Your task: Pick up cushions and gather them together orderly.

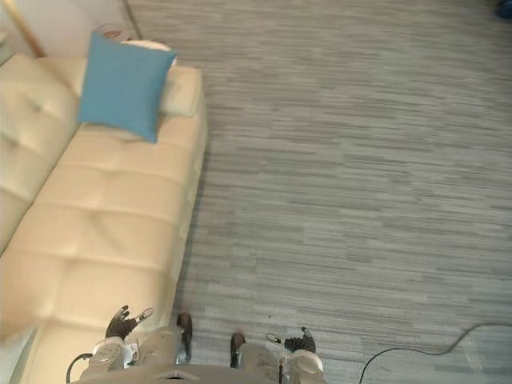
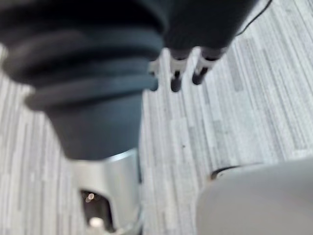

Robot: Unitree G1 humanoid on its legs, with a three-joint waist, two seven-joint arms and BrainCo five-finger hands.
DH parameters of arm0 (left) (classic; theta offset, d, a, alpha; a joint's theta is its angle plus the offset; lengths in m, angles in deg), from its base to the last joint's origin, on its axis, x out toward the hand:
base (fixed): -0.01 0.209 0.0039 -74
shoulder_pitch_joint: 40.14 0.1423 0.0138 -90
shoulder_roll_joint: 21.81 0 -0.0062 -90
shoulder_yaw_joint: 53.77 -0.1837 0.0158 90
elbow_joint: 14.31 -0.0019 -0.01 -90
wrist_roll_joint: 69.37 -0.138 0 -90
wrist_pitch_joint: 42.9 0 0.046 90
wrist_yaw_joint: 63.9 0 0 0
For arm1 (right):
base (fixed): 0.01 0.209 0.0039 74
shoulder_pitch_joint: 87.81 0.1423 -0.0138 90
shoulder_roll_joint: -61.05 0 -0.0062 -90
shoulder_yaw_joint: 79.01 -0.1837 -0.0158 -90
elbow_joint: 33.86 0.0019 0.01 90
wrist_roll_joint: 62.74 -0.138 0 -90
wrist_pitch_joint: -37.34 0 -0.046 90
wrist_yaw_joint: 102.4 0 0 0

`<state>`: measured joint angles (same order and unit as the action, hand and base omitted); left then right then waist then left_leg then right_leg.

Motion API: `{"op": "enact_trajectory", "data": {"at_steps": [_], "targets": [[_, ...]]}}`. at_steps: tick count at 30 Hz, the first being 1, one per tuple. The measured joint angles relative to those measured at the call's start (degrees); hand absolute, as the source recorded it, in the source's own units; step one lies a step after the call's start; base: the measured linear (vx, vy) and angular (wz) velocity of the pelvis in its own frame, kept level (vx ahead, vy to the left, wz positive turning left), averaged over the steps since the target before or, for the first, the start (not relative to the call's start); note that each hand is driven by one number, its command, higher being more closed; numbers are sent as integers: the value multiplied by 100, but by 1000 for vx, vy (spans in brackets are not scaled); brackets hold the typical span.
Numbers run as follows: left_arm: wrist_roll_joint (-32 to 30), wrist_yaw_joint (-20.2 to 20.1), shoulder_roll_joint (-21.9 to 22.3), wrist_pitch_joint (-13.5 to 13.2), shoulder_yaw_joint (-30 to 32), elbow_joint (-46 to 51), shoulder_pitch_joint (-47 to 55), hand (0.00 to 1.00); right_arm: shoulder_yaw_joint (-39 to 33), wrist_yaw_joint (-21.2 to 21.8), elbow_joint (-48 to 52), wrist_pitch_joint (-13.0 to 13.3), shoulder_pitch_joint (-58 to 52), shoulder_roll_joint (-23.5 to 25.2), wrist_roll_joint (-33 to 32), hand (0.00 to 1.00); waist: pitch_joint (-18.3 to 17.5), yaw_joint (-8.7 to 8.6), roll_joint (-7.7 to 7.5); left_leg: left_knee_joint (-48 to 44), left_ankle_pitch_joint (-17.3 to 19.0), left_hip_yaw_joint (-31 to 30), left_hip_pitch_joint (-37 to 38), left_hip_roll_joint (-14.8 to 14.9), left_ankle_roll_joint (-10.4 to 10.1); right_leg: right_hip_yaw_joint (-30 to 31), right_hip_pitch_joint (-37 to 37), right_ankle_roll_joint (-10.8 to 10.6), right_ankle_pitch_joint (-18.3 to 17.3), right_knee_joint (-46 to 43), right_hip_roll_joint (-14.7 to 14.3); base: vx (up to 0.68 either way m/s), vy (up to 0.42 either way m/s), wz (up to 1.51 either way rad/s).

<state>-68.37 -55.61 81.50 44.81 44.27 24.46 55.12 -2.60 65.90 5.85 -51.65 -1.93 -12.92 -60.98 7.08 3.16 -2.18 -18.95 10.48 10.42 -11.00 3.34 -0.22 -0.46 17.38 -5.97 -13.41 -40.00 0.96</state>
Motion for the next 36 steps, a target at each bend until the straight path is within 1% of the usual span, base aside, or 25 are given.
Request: {"op": "enact_trajectory", "data": {"at_steps": [2, 4, 7, 8, 9, 10, 11, 12, 13, 14, 15, 17, 19, 22, 24, 26, 27, 28, 29, 30, 31, 33, 34, 35, 36], "targets": [[4, 22, -20, 20, -177, -10, 11, 0, 14, 2, -21, -8, 42, -18, 74, 0, 62, -38, 67, 16, 201, 98, 411, 2, 36, -763, 188, 291, -74, -774, 457, 397, 140, -24], [8, 25, 0, 28, -192, -11, 9, 0, 59, 1, -65, -7, 104, -33, 89, 0, 66, -58, 74, 311, 292, 200, 913, 45, 42, -1346, 198, 412, -309, -685, 782, 380, 20, -12], [7, 35, -11, 32, -194, -33, -122, 0, 219, -1, -198, -2, 484, -135, 90, 0, 178, -187, 271, 865, 242, 312, 1332, 355, -71, -1769, 600, 437, -176, 651, 604, 455, -81, -20], [3, 37, -22, 41, -202, -160, -202, 0, 221, -5, -238, -11, 570, -194, 89, 0, 238, -206, 350, 1082, 194, 355, 1479, 481, -152, -1720, 730, 437, 403, 1712, 366, 547, -171, -18], [2, 37, -25, 42, -203, -167, -208, 0, 221, -5, -238, -12, 569, -196, 90, 0, 239, -210, 349, 1090, 191, 354, 1489, 482, -157, -1711, 730, 424, 451, 1772, 354, 476, -173, 3], [-4, 39, -93, 45, -221, -226, -226, 0, 224, -15, -244, -24, 488, -198, 89, 0, 230, -285, 202, 1224, 191, 306, 1690, 396, -283, -1406, 564, 375, 1467, 3098, 281, 523, -239, 30], [-7, 38, -94, 41, -220, -324, -274, 0, 166, -16, -236, 2, 436, -215, 23, 0, 285, -359, 158, 1216, 436, 133, 1939, 355, -637, -1249, 422, 763, 2489, 3312, 319, 482, -235, 5], [-17, 42, 8, 52, -208, -386, -333, 0, 175, -31, -245, -16, 604, -358, 62, 0, 329, -307, 418, 1181, 442, 100, 1966, 560, -634, -1245, 496, 718, 2425, 3044, 148, 531, -258, 4], [-59, 33, 80, 39, -182, -400, -371, 0, 162, -34, -248, -14, 658, -453, 82, 0, 342, -389, 485, 937, 390, -73, 1872, 605, -648, -1246, 584, 739, 1890, 2703, 134, 372, -185, -11], [-126, 46, 177, -15, -128, -390, -369, 0, 153, -29, -251, 1, 633, -509, 84, 0, 361, -355, 582, -103, 359, -281, 1513, 786, -644, -1304, 522, 782, 1474, 2397, 75, 388, -191, 17], [-127, 49, 202, -16, -107, -395, -371, 0, 154, -29, -273, -23, 620, -506, 82, 0, 379, -348, 593, -596, 285, -371, 1328, 853, -654, -1331, 452, 785, 1364, 2351, 58, 383, -205, 20], [-119, 61, 332, -1, 12, -351, -327, 0, 197, -83, -182, -21, 480, -506, 51, 0, 472, -316, 625, -2777, -208, -683, 428, 1121, -648, -1451, -46, 873, 1046, 2334, 6, 350, -147, 32], [-111, 105, 308, -12, 84, -57, -335, 0, 239, -140, -115, -21, 379, -452, 32, 0, 582, -80, 569, -4149, 38, -485, -352, 1244, -607, -1503, -675, 1032, 763, 2412, -34, 412, -106, 7], [-69, 108, 351, -37, 76, 128, -299, 0, 266, -141, -2, -18, 454, -366, -4, 0, 579, 50, 548, -3216, 269, 32, -1046, 955, -318, -1447, -1242, 964, 695, 2919, -49, 363, -12, -10], [-6, 123, 404, -61, 83, 151, -297, 0, 225, -146, 9, -16, 553, -305, -26, 0, 558, 141, 578, -1668, 217, 224, -1145, 695, -275, -1336, -1416, 868, 669, 3160, -48, 335, 82, -27], [0, 127, 454, -67, 122, 174, -293, 0, 206, -148, 6, -20, 644, -268, -27, 0, 546, 269, 594, 181, -305, 228, -1082, 428, -322, -1196, -1663, 681, 527, 3345, -38, 414, 152, -30], [2, 125, 472, -69, 148, 172, -296, 0, 206, -149, -3, -20, 635, -261, -27, 0, 539, 308, 606, 463, -570, 218, -1027, 393, -284, -1150, -1737, 613, 449, 3349, -35, 578, 244, -41], [-1, 126, 492, -81, 211, 139, -295, 0, 210, -148, -26, -32, 617, -208, -27, 0, 467, 419, 548, 552, -1172, 226, -847, 284, -68, -946, -1889, 456, 271, 3346, 53, 520, 221, -33], [-1, 124, 441, -81, 226, 113, -292, 0, 212, -147, -34, -32, 585, -136, -25, 0, 386, 416, 372, 428, -985, 238, -848, 125, 184, -925, -1963, 379, 181, 3368, 207, 668, 245, -23], [4, 122, 383, -79, 284, 116, -285, 0, 203, -144, -27, -30, 467, -80, -20, 0, 277, 432, 184, 100, -655, 301, -896, -1, 251, -918, -2000, 262, 129, 3241, 387, 581, 187, -10], [8, 123, 381, -78, 308, 109, -283, 0, 163, -138, -40, -31, 424, -69, 7, 0, 247, 505, 115, -265, -219, 411, -764, -37, 333, -768, -1900, 24, -34, 2521, 558, 579, 186, -12], [6, 124, 327, -64, 238, 33, -255, 0, 171, -131, -79, -32, 413, -55, 44, 0, 240, 426, 113, -401, 125, 393, -388, -154, 414, -657, -1502, -279, -74, 928, 765, 541, 199, 4], [5, 123, 233, -42, 62, -26, -251, 0, 195, -126, -79, -31, 384, -50, 79, 0, 227, 318, 91, -395, 277, 305, -156, -271, 450, -586, -1124, -623, 110, -222, 923, 733, 204, 58], [2, 118, 170, -7, -77, -70, -249, 0, 224, -121, -67, -32, 322, -43, 86, 0, 228, 196, 90, -389, 438, 114, 139, -374, 520, -499, -705, -685, 188, -1369, 995, 633, 122, 69], [-2, 119, 171, 0, -103, -84, -247, 0, 223, -112, -51, -32, 281, -44, 85, 0, 230, 167, 93, -372, 482, 20, 275, -410, 552, -512, -565, -619, 179, -1676, 1003, 518, 59, 74]]}}
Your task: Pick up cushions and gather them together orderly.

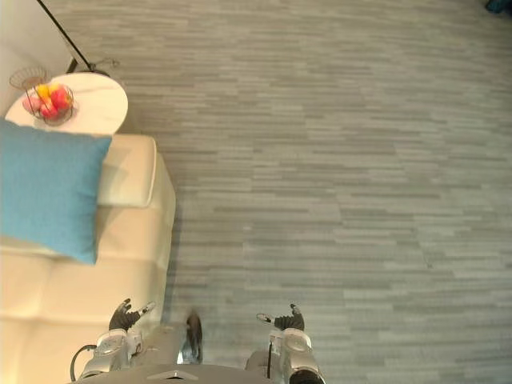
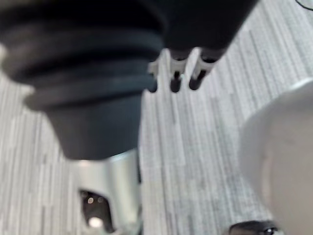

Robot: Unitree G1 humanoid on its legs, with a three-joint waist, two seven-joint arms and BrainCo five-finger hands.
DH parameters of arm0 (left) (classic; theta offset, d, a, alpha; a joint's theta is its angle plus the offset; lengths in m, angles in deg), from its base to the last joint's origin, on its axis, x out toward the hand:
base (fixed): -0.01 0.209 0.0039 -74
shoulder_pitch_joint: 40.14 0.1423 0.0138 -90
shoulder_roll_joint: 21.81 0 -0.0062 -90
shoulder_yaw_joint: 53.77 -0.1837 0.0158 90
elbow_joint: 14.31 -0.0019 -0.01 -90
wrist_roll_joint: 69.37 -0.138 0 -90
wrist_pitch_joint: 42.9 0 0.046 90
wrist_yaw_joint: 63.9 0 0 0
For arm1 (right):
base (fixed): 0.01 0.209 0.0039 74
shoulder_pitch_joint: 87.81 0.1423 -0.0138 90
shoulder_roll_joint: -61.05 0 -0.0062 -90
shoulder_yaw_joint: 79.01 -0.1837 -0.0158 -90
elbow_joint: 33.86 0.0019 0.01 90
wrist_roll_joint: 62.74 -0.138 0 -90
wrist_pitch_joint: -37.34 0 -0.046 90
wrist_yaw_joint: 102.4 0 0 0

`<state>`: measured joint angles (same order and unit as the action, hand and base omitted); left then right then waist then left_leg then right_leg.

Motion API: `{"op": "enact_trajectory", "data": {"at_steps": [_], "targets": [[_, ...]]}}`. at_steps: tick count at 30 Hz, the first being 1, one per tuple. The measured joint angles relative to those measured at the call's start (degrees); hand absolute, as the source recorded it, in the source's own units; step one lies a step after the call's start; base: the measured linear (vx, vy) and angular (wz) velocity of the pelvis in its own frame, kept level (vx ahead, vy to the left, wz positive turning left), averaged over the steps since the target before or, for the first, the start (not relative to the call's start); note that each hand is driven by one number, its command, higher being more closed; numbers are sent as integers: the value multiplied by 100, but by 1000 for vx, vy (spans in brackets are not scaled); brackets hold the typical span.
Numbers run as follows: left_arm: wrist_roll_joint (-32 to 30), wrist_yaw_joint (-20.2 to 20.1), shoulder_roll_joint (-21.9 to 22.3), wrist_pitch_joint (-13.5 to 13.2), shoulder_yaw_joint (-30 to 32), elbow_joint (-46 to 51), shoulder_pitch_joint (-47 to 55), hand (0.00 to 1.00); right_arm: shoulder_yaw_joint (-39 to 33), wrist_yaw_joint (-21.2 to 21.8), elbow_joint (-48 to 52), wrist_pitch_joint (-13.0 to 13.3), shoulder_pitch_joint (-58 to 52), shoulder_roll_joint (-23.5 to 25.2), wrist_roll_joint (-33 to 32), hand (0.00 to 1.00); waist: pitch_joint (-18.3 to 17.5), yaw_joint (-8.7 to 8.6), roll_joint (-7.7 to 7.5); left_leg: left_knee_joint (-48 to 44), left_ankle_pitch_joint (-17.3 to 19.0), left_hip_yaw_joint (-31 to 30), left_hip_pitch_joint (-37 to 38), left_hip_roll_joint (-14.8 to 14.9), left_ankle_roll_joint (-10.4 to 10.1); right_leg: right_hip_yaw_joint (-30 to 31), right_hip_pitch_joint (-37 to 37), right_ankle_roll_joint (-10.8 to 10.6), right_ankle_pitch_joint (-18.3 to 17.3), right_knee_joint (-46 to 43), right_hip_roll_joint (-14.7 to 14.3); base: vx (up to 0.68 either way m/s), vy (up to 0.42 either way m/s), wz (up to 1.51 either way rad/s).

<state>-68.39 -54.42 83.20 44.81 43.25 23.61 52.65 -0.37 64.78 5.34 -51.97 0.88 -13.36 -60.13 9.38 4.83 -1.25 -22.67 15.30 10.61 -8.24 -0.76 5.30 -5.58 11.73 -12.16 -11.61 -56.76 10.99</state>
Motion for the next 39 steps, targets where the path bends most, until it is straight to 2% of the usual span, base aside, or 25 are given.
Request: {"op": "enact_trajectory", "data": {"at_steps": [2, 4, 5, 6, 8, 9, 10, 11, 12, 13, 16, 17, 18, 19, 20, 22, 24, 25, 26, 29, 32, 33, 34, 36, 39], "targets": [[-1, 7, 14, 16, -30, -21, 38, 0, -17, 14, 63, 30, -57, -38, -2, 0, 12, -47, 28, 326, 113, -327, 605, -37, -3, -302, 487, 469, -208, -296, 14, 484, -23, 66], [-1, 10, 34, 32, -30, -23, 28, 0, -27, 14, 49, 35, -58, -65, -1, 0, 39, -63, 70, 626, 112, -581, 1006, 4, -4, -501, 663, 701, -402, 245, -46, 466, -103, 75], [1, 11, 69, 40, -25, -22, 8, 0, -33, 16, 46, 34, -70, -76, -2, 0, 57, -124, 101, 785, 116, -828, 1282, 79, -9, -415, 789, 724, -460, 1068, -211, 467, -179, 78], [1, 11, 75, 40, -23, -21, 8, 0, -37, 17, 49, 34, -70, -78, -2, 0, 55, -147, 105, 799, 126, -879, 1312, 104, -26, -373, 813, 723, -457, 1245, -255, 550, -261, 100], [-1, 10, 86, 40, -27, -28, 18, 0, -80, 18, 51, 35, -74, -76, -30, 0, 28, -255, 122, 811, 311, -1264, 1460, 333, -295, 204, 1032, 683, -63, 2689, -641, 403, -257, 99], [-2, 11, 66, 39, -23, -42, 53, 0, -83, 25, 33, 37, -76, -72, -60, 0, 20, -277, 19, 806, 470, -1505, 1559, 347, -480, 550, 1030, 602, 691, 3500, -706, 448, -324, 102], [-3, 11, 101, 45, 3, -150, 5, 0, -139, 20, 16, 28, -51, -111, -49, 0, 15, -291, 144, 788, 577, -1776, 1641, 515, -609, 391, 876, 695, 1055, 3473, -764, 445, -318, 87], [-4, -3, 174, 42, 18, -178, 3, 0, -210, 18, -5, 18, -38, -163, -43, 0, -14, -233, 260, 777, 499, -1884, 1612, 596, -610, 318, 845, 768, 918, 3378, -814, 508, -369, 69], [-4, 11, 267, -3, 182, -188, 18, 0, -292, 16, -19, 30, -29, -193, -44, 0, -19, -184, 325, 703, 249, -1984, 1679, 612, -698, 184, 838, 867, 489, 2983, -755, 416, -296, 51], [-4, 18, 308, -4, 233, -190, 37, 0, -313, 17, -19, 23, -35, -193, -72, 0, -36, -203, 351, 564, 176, -2020, 1648, 631, -803, 68, 793, 936, 348, 2874, -713, 486, -343, 74], [0, 14, 397, -11, 456, -109, 9, 0, -200, 18, 2, 17, -82, -196, -62, 0, -29, -212, 395, -1623, -241, -1870, 618, 809, -1355, -501, 190, 1111, -11, 3059, -637, 317, -196, 80], [4, 13, 403, -13, 460, -45, 14, 0, -177, 16, 3, 18, -85, -192, -61, 0, -21, -183, 416, -2192, -220, -1655, 331, 966, -1342, -661, -26, 1160, -42, 3182, -645, 285, -146, 104], [7, 12, 390, -19, 451, 50, 11, 0, -154, 16, -3, 20, -129, -177, -64, 0, -12, -132, 396, -2855, -114, -1089, -109, 1215, -1204, -940, -445, 1211, -76, 3425, -639, 265, -94, 95], [15, 12, 381, -19, 422, 117, 20, 0, -109, 16, -6, 21, -154, -183, -75, 0, -14, -102, 381, -2966, -25, -692, -363, 1309, -1079, -1116, -716, 1208, -79, 3640, -612, 288, -40, 116], [22, 9, 376, -22, 368, 185, 12, 0, -106, 16, -8, 30, -135, -182, -115, 0, -18, -42, 364, -2552, 74, -114, -640, 1321, -915, -1409, -999, 1180, -66, 3886, -510, 266, -12, 87], [21, 7, 344, -38, 253, 196, 6, 0, -112, 17, -11, 31, -128, -187, -115, 0, -33, -11, 368, -1605, 20, 354, -829, 1248, -827, -1690, -1206, 1052, -74, 4061, -407, 193, 44, 86], [18, 8, 307, -37, 136, 133, 21, 0, -128, 17, -109, 30, -132, -235, -115, 0, -70, -26, 443, -168, -869, 828, -882, 1163, -542, -2023, -1402, 835, -161, 4158, -387, 284, 122, 95], [10, 12, 196, -34, 118, 77, -37, 0, -134, 19, -270, -7, -71, -192, -117, 0, -70, 8, 286, 42, -964, 980, -804, 948, -472, -2018, -1485, 766, -181, 4184, -252, 323, 130, 82], [4, 13, 32, -35, 70, 23, 2, 0, -118, 18, -309, -11, -36, -95, -117, 0, -97, 38, 91, 286, -998, 992, -725, 738, -428, -1976, -1541, 695, -110, 4428, -196, 267, 89, 67], [118, 10, -127, -34, 88, -69, -33, 0, -117, 20, -502, -45, 147, -71, -107, 0, -99, 129, -31, 221, -906, 899, -696, 523, -288, -1888, -1796, 561, 124, 4714, -120, 252, 93, 40], [116, 5, -100, -40, 151, -277, -14, 0, -105, 26, -647, -43, 163, -117, -82, 0, -128, 93, 35, 554, -759, 746, -157, 294, -232, -1690, -1601, 526, 129, 3335, 218, 196, 119, 38], [115, 5, -139, -24, 124, -276, 24, 0, -102, 33, -643, -49, 100, -75, -42, 0, -131, 37, -16, 778, -740, 506, 159, 122, -200, -1497, -1206, 492, 224, 1994, 543, 188, 50, 79], [116, 4, -183, -18, 70, -270, 76, 0, -99, 47, -622, -33, 17, -58, -35, 0, -132, -51, -25, 804, -689, 330, 254, 37, -159, -1308, -933, 472, 144, 1280, 631, 219, 18, 92], [112, 2, -265, -11, 72, -264, 126, 0, -57, 110, -627, -36, -34, -85, -3, 0, -158, -101, -119, 883, -590, -12, 495, -54, -88, -1012, -549, 567, -184, 691, 524, 204, -29, 93], [106, 7, -242, -12, 78, -272, 182, 0, -53, 191, -588, 75, -75, -77, -11, 0, -150, -225, -94, 985, -558, -617, 751, 9, -155, -463, -104, 751, -552, 1479, -144, 180, -111, 103]]}}
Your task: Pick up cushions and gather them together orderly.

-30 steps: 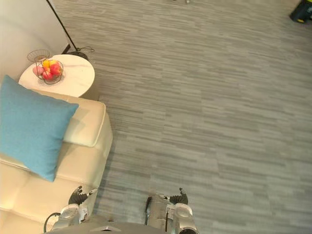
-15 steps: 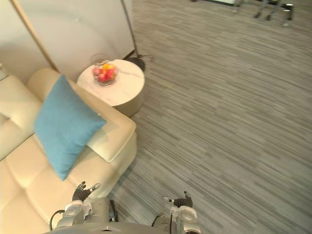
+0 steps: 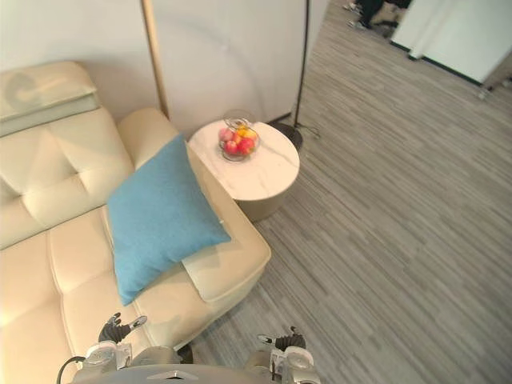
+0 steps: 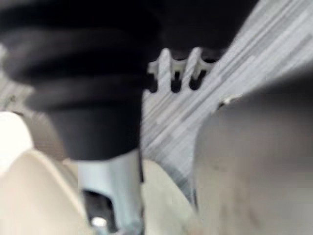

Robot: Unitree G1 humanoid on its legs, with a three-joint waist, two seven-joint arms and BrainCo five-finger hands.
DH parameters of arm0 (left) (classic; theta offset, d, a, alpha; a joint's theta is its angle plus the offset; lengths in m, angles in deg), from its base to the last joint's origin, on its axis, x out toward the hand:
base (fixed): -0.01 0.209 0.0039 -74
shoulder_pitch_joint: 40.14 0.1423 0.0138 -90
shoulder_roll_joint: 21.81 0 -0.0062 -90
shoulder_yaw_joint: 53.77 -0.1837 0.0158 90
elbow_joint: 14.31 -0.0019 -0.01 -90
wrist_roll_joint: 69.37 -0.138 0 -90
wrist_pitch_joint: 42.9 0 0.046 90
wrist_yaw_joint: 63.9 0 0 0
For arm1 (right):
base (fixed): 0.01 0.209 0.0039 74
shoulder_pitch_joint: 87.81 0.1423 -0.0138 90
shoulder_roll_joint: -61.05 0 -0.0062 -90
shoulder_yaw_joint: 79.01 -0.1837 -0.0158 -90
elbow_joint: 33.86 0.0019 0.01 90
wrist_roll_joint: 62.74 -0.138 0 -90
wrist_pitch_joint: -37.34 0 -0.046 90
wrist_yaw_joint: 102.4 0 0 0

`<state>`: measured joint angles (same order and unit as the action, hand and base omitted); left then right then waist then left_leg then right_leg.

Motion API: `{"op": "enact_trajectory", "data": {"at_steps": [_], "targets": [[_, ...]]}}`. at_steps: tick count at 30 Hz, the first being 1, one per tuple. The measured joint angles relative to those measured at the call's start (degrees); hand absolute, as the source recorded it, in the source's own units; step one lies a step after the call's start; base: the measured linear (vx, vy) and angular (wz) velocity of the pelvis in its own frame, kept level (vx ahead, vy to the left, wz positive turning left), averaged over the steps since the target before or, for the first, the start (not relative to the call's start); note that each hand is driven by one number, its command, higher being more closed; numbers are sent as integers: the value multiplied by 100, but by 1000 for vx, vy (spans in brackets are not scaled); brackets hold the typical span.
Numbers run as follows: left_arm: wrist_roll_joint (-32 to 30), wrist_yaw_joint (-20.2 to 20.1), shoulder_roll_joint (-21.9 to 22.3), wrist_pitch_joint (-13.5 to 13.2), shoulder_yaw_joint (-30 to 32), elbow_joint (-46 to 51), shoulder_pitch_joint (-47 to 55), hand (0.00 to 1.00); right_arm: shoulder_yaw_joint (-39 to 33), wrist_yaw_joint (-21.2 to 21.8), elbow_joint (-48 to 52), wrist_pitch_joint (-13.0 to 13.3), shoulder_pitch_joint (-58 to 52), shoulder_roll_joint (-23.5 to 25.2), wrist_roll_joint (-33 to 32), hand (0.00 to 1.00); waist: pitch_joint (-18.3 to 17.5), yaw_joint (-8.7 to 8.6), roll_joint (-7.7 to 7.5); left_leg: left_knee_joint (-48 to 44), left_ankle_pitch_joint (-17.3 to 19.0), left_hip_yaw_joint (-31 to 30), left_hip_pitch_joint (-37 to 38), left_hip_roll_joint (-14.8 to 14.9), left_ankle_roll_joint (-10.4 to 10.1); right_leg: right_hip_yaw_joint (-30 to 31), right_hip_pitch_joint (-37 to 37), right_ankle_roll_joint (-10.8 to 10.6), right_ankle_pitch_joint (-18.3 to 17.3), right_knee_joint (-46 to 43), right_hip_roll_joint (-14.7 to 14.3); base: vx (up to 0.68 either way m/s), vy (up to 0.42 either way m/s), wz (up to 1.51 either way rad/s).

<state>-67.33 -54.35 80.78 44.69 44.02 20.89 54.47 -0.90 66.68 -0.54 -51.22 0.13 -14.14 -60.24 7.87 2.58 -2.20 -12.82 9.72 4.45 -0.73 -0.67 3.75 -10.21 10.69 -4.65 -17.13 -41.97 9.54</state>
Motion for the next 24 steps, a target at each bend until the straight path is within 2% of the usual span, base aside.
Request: {"op": "enact_trajectory", "data": {"at_steps": [2, 3, 4, 5, 8, 10, 13, 14, 19, 24], "targets": [[-3, 3, 39, -1, 46, 4, -58, 0, -7, 34, 9, 11, 1, 11, -24, 0, 2, -9, 3, -24, 56, -346, -15, 48, -127, 576, 144, 36, 25, 929, -368, 94, -145, 88], [-1, 3, 58, -1, 82, 5, -57, 0, -9, 36, 25, 11, 1, 18, -38, 0, 2, -11, 3, -37, 76, -451, -8, 60, -173, 772, 137, 57, 81, 1212, -454, 131, -194, 106], [-3, 6, 81, -4, 126, 13, -58, 0, -7, 37, 141, -1, -53, 40, -45, 0, -7, -30, -18, -225, 185, -727, -73, 60, -390, 1289, 68, 42, 525, 2115, -598, 191, -267, 107], [-11, 5, 107, -1, 185, -10, -57, 0, -54, 46, 179, 6, -128, 73, -58, 0, -38, -27, -47, -402, 297, -847, -107, 62, -510, 1172, -51, 114, 969, 2151, -634, 213, -278, 98], [-24, 9, 428, -11, 378, 6, -17, 0, -241, 36, 190, -12, -127, -55, -57, 0, -139, 30, 270, -134, 224, -899, -99, 400, -687, 689, -146, 238, 962, 2417, -767, 279, -273, 58], [-44, 15, 517, -10, 499, 4, 4, 0, -236, 37, 179, -23, -138, -92, -52, 0, -173, 32, 334, 293, 24, -899, 17, 536, -827, 489, -334, 315, 1018, 2675, -860, 191, -159, 42], [-44, 18, 515, -10, 577, 2, 7, 0, -239, 34, 180, -27, -175, -44, -52, 0, -204, 67, 327, 650, -115, -916, 306, 629, -866, 369, -644, 370, 1060, 2974, -955, 124, -70, 20], [-41, 25, 491, -10, 582, -12, 19, 0, -243, 32, 180, -26, -203, -29, -52, 0, -266, 61, 222, 754, -170, -922, 322, 629, -856, 326, -706, 366, 1110, 3135, -962, 108, -4, 16], [14, 83, 381, -6, 579, -90, 16, 0, -249, -6, 357, -20, -217, 62, -53, 0, -342, 62, 137, 821, -259, -932, 361, 524, -793, 330, -1045, 303, 1425, 3754, -899, 38, 68, 7], [20, 234, 171, -5, 578, 93, 85, 0, -283, -137, 1880, 69, -378, -70, -44, 0, -384, 31, 63, 896, -384, -1027, 292, 321, -678, 329, -1098, 195, 1674, 4041, -752, -67, 59, 7]]}}
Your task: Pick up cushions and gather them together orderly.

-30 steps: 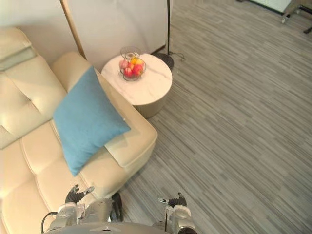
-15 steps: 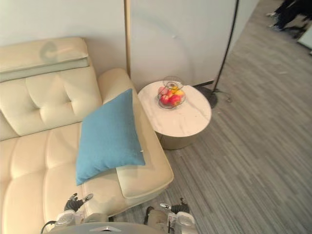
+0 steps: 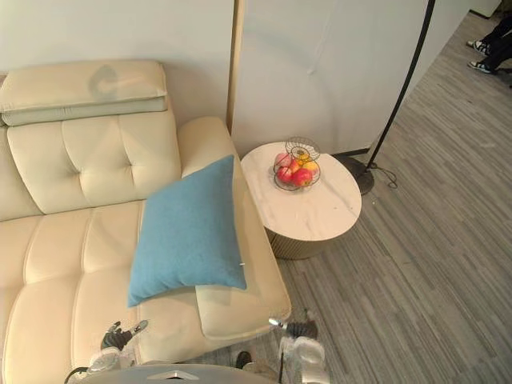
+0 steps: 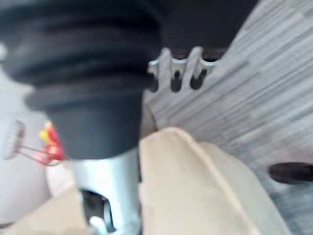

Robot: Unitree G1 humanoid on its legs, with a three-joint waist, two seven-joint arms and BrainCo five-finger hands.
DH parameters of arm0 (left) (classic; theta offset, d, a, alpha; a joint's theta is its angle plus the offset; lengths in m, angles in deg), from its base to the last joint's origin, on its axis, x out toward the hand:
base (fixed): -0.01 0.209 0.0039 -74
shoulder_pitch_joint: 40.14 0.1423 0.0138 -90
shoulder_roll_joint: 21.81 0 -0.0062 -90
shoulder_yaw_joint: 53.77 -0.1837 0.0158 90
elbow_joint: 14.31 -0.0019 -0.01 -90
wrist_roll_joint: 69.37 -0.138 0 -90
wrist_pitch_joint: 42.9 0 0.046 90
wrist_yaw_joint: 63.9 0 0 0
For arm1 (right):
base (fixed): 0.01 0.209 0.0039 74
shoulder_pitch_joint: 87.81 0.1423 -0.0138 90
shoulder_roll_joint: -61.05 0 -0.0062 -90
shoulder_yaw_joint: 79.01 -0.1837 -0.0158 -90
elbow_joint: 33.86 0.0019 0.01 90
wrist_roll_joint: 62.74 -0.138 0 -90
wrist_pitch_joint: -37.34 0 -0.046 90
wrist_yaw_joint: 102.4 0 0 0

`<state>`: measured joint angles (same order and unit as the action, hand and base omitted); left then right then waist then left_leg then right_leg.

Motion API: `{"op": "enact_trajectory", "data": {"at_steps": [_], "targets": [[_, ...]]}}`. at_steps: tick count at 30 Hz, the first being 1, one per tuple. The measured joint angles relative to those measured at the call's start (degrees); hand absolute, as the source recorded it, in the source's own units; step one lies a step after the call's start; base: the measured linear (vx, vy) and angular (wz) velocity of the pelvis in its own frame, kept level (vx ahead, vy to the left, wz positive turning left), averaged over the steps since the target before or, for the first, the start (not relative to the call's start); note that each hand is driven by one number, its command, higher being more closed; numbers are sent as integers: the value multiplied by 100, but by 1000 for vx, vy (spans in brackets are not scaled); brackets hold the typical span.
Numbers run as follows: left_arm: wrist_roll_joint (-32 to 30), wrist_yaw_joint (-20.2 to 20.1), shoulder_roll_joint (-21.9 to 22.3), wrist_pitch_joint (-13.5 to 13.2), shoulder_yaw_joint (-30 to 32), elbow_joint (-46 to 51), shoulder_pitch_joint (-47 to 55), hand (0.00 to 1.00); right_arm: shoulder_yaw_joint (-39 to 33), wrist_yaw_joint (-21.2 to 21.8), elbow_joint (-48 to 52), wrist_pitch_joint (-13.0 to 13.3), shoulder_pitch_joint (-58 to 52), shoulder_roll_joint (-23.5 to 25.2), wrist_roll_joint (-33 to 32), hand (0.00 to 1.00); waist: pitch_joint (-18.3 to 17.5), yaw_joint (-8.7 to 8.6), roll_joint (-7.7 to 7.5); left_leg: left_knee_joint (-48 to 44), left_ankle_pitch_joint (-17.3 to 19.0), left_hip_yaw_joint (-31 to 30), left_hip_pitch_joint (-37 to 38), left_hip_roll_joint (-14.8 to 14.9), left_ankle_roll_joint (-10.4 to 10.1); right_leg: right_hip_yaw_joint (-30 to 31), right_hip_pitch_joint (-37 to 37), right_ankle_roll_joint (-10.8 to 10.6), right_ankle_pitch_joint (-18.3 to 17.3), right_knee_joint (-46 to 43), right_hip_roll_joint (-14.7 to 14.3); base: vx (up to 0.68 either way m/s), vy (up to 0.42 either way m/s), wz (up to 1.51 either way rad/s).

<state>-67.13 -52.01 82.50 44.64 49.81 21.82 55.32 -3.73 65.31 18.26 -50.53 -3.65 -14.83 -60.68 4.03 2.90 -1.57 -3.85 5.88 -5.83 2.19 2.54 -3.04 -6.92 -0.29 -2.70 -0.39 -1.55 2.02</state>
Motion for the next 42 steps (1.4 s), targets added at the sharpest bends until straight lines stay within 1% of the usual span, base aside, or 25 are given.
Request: {"op": "enact_trajectory", "data": {"at_steps": [5, 7, 10, 13, 14, 16, 17, 18, 19, 21, 24, 26, 27, 28, 29, 31, 32, 34, 35, 37, 40, 41, 42], "targets": [[134, 69, -369, -3, 164, 392, 130, 0, -10, -78, 900, 80, 50, -245, 58, 0, -70, 5, -155, 314, -257, -86, -2, -74, 14, -24, 58, -14, 160, 151, 54, -125, 16, 7], [174, 79, -412, -2, 249, 411, 140, 0, -9, -78, 1071, 122, 78, -363, 58, 0, -80, 11, -170, 327, -273, -123, -44, -98, 12, -29, 57, -24, 168, 205, 69, -104, 10, 6], [215, 161, -479, -1, 326, 704, 170, 0, 15, -73, 1460, 140, 99, -458, 48, 0, -116, 4, -221, 363, -303, -202, -215, -109, -2, -18, 172, -15, 193, 271, 71, -83, 3, 13], [212, 165, -743, -1, 321, 840, 70, 0, 261, -67, 1495, 150, 348, -631, -15, 0, -90, 28, -307, 421, -393, -228, -349, -94, -48, -16, 289, -7, 273, 322, 60, -37, -8, 7], [212, 167, -828, -1, 316, 843, 15, 0, 401, -61, 1497, 151, 466, -686, -41, 0, -90, 44, -326, 399, -418, -240, -425, -90, -70, -16, 354, -45, 322, 323, 55, -14, -12, 3], [212, 168, -909, 0, 305, 898, -121, 0, 567, -50, 1497, 155, 671, -745, -63, 0, -26, 65, -354, 383, -469, -283, -542, -94, -46, -35, 452, -26, 364, 328, 53, -5, -8, 10], [212, 172, -975, -2, 237, 1049, -355, 0, 668, -47, 1502, 163, 913, -768, -65, 0, 161, 78, -396, 294, -513, -377, -700, -103, -64, -135, 524, 29, 439, 326, 44, -33, -31, 26], [212, 172, -1006, -7, 188, 1065, -463, 0, 714, -47, 1513, 163, 983, -781, -66, 0, 218, 86, -411, 247, -529, -393, -790, -101, -75, -173, 580, 37, 461, 317, 31, -43, -28, 36], [215, 188, -1090, -10, 77, 1062, -818, 0, 834, -49, 1678, 162, 1162, -776, -119, 0, 410, 176, -460, 106, -537, -464, -998, -105, -88, -229, 731, 80, 524, 300, 23, -56, -27, 31], [219, 237, -1139, -11, -47, 1062, -1173, 0, 993, -51, 1824, 174, 1457, -784, -217, 0, 666, 197, -483, -45, -549, -555, -1244, -113, -109, -294, 870, 109, 578, 294, 15, -50, -10, 26], [280, 294, -1180, -21, -307, 1058, -1708, 0, 1264, -84, 1898, 195, 2137, -786, -277, 0, 1092, 252, -483, -255, -570, -619, -1645, -134, -141, -318, 1180, 160, 656, 230, 9, -112, -9, 7], [362, 326, -1208, -33, -404, 1042, -1953, 0, 1402, -113, 1896, 197, 2373, -821, -280, 0, 1245, 293, -483, -329, -581, -642, -1819, -135, -155, -322, 1324, 171, 690, 204, 1, -103, -4, 4], [442, 396, -1280, -44, -547, 1007, -2240, 0, 1533, -149, 1881, 195, 2613, -886, -282, 0, 1399, 318, -486, -326, -647, -655, -1959, -134, -169, -332, 1473, 185, 718, 163, 0, -98, -9, 6], [447, 410, -1316, -50, -584, 987, -2348, 0, 1578, -172, 1864, 193, 2716, -909, -283, 0, 1465, 324, -484, -327, -668, -657, -1996, -133, -174, -332, 1519, 190, 726, 140, 0, -129, -17, 3], [452, 417, -1444, -59, -690, 892, -2680, 0, 1703, -215, 1798, 192, 3048, -988, -292, 0, 1654, 338, -485, -329, -714, -657, -2102, -125, -190, -326, 1680, 193, 727, 32, 2, -92, -15, 0], [508, 424, -1560, -67, -792, 771, -3022, 0, 1762, -303, 1599, 174, 3432, -1016, -340, 0, 1775, 337, -492, -311, -777, -656, -2243, -118, -206, -320, 1857, 216, 756, -27, 1, -116, -17, -2], [566, 440, -1646, -73, -906, 750, -3298, 0, 1843, -336, 1429, 164, 3739, -1060, -420, 0, 1915, 344, -485, -308, -827, -653, -2330, -109, -220, -309, 1983, 224, 767, -101, 1, -107, -19, -4], [655, 449, -1747, -100, -1068, 636, -3684, 0, 1918, -343, 1263, 142, 4082, -1123, -455, 0, 2012, 341, -484, -308, -891, -652, -2502, -98, -244, -305, 2211, 233, 773, -206, 4, -111, -29, -2], [671, 453, -1783, -110, -1197, 495, -4031, 0, 1983, -375, 1110, 134, 4342, -1172, -461, 0, 2027, 331, -474, -305, -939, -653, -2682, -90, -259, -304, 2417, 252, 787, -269, 4, -115, -31, -1], [725, 458, -1780, -114, -1325, 365, -4383, 0, 2136, -464, 990, 126, 4579, -1231, -461, 0, 2036, 310, -475, -307, -973, -651, -2858, -55, -276, -298, 2637, 253, 786, -365, 23, -84, -31, -3], [769, 440, -1742, -114, -1510, 323, -4913, 0, 2204, -550, 1005, 91, 4807, -1218, -461, 0, 2040, 268, -476, -328, -1019, -612, -3160, 3, -314, -298, 2976, 257, 789, -483, 4, -47, -36, -4], [770, 436, -1740, -114, -1576, 323, -5146, 0, 2265, -564, 1033, 29, 4923, -1211, -461, 0, 2050, 215, -477, -387, -1019, -589, -3329, 33, -326, -303, 3126, 265, 794, -516, -13, -21, -27, -5], [770, 435, -1737, -114, -1603, 323, -5224, 0, 2273, -566, 1077, 12, 4944, -1212, -461, 0, 2051, 205, -480, -411, -1014, -571, -3392, 45, -332, -303, 3179, 274, 801, -523, -22, -27, -32, -7]]}}
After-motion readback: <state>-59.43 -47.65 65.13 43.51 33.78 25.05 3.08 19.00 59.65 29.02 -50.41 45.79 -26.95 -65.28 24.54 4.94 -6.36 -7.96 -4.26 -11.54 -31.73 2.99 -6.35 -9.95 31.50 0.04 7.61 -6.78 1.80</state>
